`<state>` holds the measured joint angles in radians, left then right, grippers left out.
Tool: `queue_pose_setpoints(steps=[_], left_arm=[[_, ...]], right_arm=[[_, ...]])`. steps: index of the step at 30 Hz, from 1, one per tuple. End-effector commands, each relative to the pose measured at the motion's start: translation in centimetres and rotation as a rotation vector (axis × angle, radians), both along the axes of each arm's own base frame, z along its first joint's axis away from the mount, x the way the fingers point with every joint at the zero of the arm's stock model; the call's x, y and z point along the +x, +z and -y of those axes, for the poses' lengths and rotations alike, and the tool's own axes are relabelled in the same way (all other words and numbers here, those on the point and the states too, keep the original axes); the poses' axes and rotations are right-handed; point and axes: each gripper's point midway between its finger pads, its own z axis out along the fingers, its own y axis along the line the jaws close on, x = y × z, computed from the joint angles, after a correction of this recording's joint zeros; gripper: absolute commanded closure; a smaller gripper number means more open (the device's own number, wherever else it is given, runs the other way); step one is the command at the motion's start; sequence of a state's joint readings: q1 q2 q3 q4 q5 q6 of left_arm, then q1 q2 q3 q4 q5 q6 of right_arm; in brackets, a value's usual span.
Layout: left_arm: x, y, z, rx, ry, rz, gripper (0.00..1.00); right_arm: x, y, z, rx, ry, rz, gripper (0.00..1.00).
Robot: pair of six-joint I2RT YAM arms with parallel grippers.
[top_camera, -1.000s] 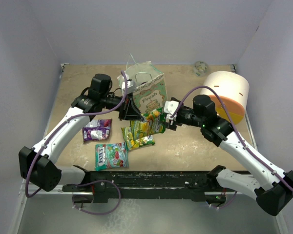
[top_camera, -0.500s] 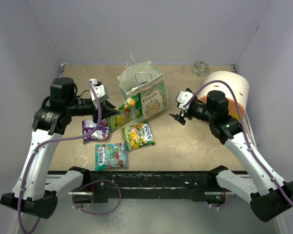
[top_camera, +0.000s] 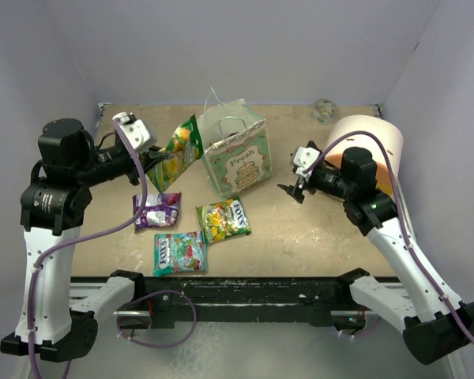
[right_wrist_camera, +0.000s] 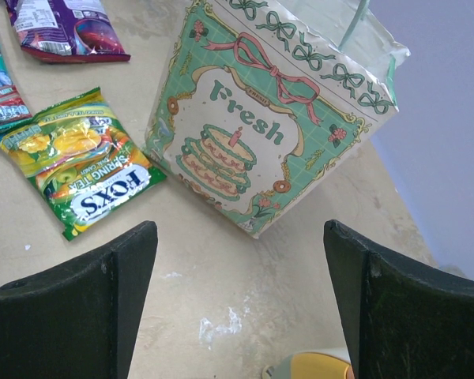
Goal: Place the snacks into the paper bag
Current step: Place the snack in the paper bag.
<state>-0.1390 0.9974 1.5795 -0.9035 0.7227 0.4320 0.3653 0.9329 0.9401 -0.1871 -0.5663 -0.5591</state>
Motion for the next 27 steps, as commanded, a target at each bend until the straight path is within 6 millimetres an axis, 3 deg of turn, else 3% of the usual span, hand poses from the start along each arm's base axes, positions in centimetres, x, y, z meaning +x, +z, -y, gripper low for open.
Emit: queue_pose_setpoints(steps=[1, 7, 16, 27], left_arm=[[2.3, 3.7, -1.0, 0.014, 0.07, 0.144, 1.0], [5.6, 4.8, -0.7, 0.049, 0.06, 0.192, 1.0], [9.5, 5.6, 1.3, 0.047, -0.044, 0.242, 1.0], [13.1, 3.9, 4.7, 0.121, -0.216, 0.295, 1.0]], right_arm=[[-0.5, 1.8, 0.8, 0.027, -0.03, 0.052, 0.11], [-0.5, 1.4, 1.2, 0.044, -0.032, 0.043, 0.09], [-0.4, 0.3, 1.5, 0.052, -0.032, 0.028, 0.07], [-0.1, -0.8, 1.4, 0.049, -0.027, 0.007, 0.06]])
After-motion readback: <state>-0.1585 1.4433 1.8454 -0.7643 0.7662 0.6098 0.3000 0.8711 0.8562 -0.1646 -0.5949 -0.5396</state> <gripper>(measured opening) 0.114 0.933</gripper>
